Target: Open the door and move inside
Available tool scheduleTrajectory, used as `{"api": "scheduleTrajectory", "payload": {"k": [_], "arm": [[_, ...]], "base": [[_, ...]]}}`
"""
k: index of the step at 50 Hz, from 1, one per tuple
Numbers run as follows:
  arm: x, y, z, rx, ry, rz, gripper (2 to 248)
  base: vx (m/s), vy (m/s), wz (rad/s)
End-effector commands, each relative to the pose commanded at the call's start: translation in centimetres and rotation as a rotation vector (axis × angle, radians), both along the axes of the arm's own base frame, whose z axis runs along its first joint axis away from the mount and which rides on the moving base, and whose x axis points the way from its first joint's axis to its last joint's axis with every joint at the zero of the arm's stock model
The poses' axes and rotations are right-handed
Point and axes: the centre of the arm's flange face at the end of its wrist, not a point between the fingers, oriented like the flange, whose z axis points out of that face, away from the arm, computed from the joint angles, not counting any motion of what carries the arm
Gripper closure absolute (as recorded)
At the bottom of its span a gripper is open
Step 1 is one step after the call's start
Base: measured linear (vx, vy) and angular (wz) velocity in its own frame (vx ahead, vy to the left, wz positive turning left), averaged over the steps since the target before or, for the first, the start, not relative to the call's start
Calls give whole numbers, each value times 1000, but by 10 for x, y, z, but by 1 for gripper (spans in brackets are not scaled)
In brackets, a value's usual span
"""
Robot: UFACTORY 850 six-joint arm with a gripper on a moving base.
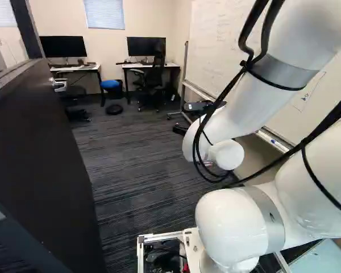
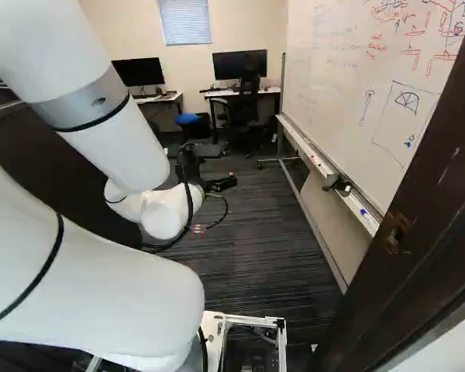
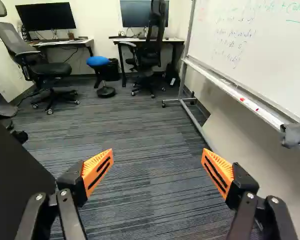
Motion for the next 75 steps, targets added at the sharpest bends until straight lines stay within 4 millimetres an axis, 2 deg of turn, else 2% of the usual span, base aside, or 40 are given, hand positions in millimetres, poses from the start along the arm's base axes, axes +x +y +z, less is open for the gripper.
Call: {"api": "scheduleTrajectory", "payload": {"k": [19, 60, 75], "arm": [[0, 0, 0, 0, 0, 0, 3], [0, 0, 0, 0, 0, 0, 3], [0, 0, 0, 0, 0, 0, 3]], "base": [[167, 2, -9], [162, 34, 158], [187, 12, 31]]}}
